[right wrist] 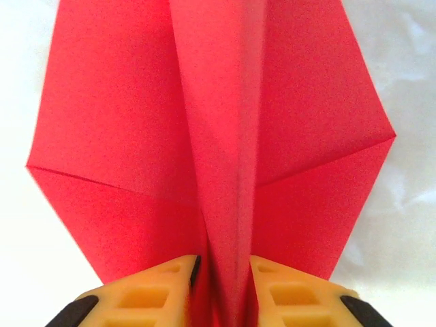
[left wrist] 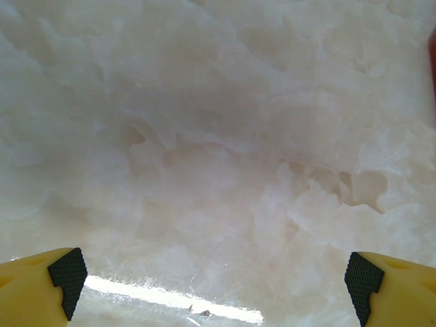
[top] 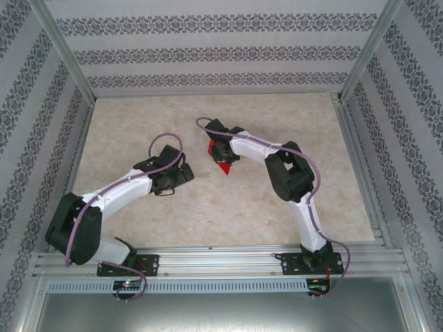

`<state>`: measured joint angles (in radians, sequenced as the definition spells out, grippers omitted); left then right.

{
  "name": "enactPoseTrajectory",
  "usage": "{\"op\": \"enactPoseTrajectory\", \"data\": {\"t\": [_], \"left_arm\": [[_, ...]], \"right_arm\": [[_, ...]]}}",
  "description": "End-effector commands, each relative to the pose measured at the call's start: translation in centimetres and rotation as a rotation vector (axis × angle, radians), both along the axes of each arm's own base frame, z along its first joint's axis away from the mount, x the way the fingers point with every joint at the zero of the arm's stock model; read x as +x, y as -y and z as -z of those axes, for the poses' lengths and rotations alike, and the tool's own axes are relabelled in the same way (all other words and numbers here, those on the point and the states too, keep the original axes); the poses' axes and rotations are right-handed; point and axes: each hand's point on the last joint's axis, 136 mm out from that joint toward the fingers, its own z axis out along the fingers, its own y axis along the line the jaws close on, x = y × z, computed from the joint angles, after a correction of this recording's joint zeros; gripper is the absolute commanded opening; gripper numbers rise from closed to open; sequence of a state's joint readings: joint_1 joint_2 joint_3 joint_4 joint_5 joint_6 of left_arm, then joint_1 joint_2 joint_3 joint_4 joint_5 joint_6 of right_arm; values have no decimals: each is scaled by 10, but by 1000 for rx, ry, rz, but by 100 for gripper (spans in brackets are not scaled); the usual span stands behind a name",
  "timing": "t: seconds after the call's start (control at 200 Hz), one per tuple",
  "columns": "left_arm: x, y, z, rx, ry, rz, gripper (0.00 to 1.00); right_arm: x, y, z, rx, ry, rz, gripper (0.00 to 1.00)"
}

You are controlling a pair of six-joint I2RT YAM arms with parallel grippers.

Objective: Fold a paper plane with a square sheet of paper (pick it up from the middle)
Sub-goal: Move a paper plane to the center of the table, then reset both arms

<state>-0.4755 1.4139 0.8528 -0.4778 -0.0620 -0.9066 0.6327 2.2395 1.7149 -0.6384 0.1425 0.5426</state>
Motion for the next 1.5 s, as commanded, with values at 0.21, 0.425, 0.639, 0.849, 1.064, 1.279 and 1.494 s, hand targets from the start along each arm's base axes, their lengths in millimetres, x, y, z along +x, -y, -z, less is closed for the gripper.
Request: {"op": "enactPoseTrajectory", "data": {"t": [0.21, 0.425, 0.639, 0.849, 1.064, 1.279, 1.494], "left_arm": [[22, -20, -43, 127, 77, 7, 100], [39, -54, -75, 202, 158, -38, 100], [49, -107, -96, 344, 249, -86, 100], [50, -158, -94, 502, 349, -164, 100], [52, -188, -69, 613, 379, -167, 100], [66, -178, -50, 614, 532, -26, 100], [78, -168, -43, 548, 686, 58, 100]], "right_arm": [[11, 12, -104, 77, 159, 46, 43], [7, 70, -174, 131, 345, 143, 70], [-10, 177, -218, 16, 612, 318, 98], [-36, 265, -204, -120, 700, 474, 98], [-42, 308, -146, -213, 713, 500, 98], [-36, 311, -113, -265, 770, 400, 98], [-26, 304, -107, -201, 849, 308, 98]]}}
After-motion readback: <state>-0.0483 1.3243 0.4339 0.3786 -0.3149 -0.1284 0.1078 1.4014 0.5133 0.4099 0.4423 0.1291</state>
